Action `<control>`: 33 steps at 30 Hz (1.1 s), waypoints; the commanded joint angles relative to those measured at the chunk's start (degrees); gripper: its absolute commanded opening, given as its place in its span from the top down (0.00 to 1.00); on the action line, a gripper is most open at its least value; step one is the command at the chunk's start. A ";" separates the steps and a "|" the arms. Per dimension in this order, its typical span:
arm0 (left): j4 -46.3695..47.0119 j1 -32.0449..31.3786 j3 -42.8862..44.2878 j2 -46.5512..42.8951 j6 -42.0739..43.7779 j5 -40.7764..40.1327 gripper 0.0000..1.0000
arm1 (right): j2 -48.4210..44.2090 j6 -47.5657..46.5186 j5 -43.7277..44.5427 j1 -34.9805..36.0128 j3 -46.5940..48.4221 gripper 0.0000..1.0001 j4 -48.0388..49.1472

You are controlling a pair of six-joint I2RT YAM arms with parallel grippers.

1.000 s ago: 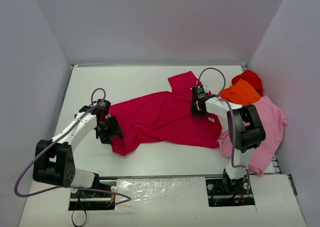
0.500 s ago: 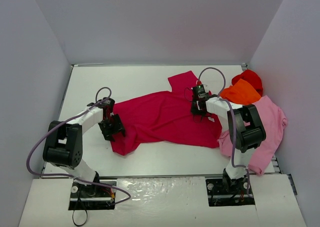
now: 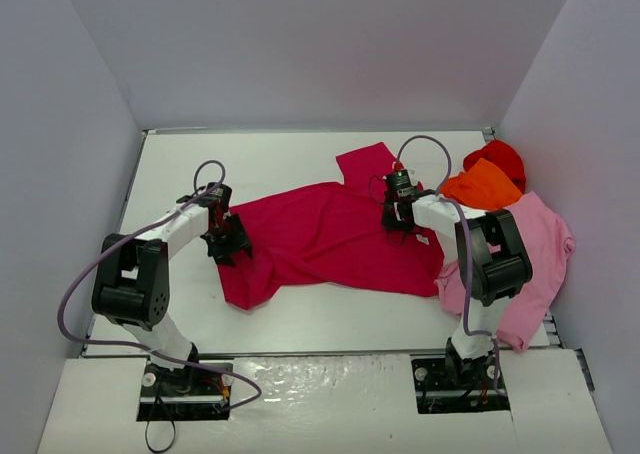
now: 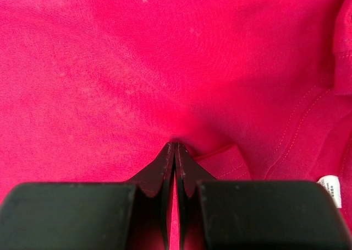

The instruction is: Fold and stack the t-shirts

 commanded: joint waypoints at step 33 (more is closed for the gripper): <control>-0.33 0.46 -2.00 -4.14 1.75 1.13 1.00 | 1.42 -1.20 -1.71 0.06 -1.71 1.00 -2.62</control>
